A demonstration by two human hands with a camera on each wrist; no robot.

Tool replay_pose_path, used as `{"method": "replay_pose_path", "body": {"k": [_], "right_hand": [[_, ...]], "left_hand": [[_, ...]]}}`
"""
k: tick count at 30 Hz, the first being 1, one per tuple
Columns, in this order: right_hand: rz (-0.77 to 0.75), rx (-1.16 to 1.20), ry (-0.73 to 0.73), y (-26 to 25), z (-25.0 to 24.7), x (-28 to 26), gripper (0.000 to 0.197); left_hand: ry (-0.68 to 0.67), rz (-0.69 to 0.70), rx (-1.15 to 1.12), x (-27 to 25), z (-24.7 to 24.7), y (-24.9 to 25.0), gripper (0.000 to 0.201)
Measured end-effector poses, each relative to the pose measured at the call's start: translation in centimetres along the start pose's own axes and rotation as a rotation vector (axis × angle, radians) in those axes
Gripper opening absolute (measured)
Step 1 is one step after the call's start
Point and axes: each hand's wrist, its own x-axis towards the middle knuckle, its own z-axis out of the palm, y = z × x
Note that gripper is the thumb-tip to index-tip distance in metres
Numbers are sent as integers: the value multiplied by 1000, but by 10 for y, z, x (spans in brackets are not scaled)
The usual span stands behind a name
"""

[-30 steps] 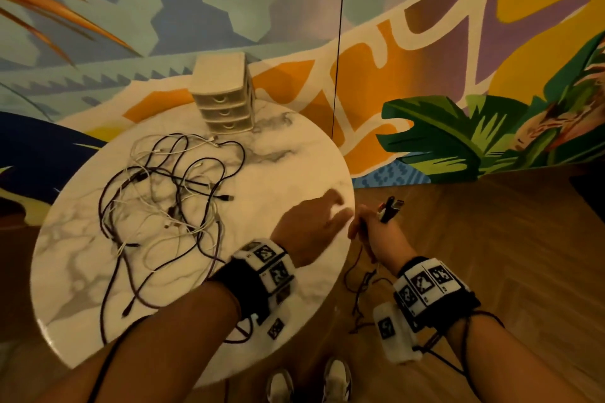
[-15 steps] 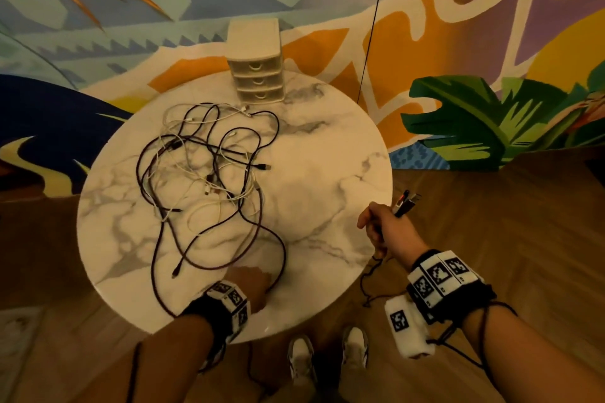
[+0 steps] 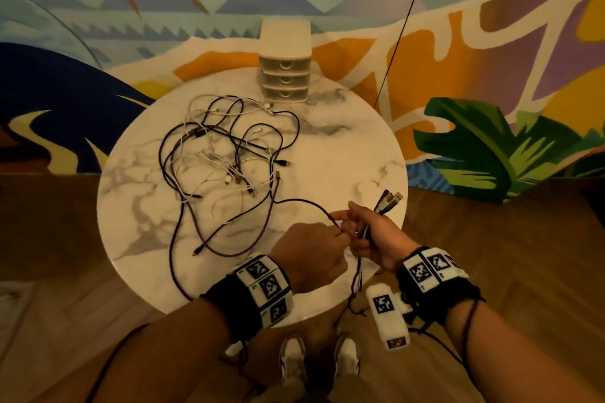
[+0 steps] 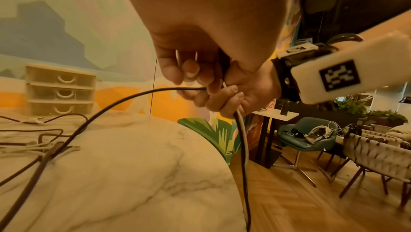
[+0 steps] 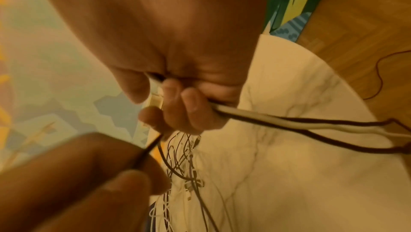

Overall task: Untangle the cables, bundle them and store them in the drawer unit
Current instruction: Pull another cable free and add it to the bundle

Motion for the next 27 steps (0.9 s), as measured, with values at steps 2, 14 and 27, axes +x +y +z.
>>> {"method": "replay_pose_path", "body": {"k": [2, 14, 27], "right_hand": [[84, -48, -11, 1, 2, 3, 36], [-309, -697, 62, -9, 12, -6, 35], [-178, -859, 52, 12, -9, 16, 27]], "left_hand": [[-17, 43, -21, -5, 7, -2, 29], [-152, -539, -1004, 8, 33, -41, 37], [555, -1127, -1552, 35, 23, -54, 11]]}}
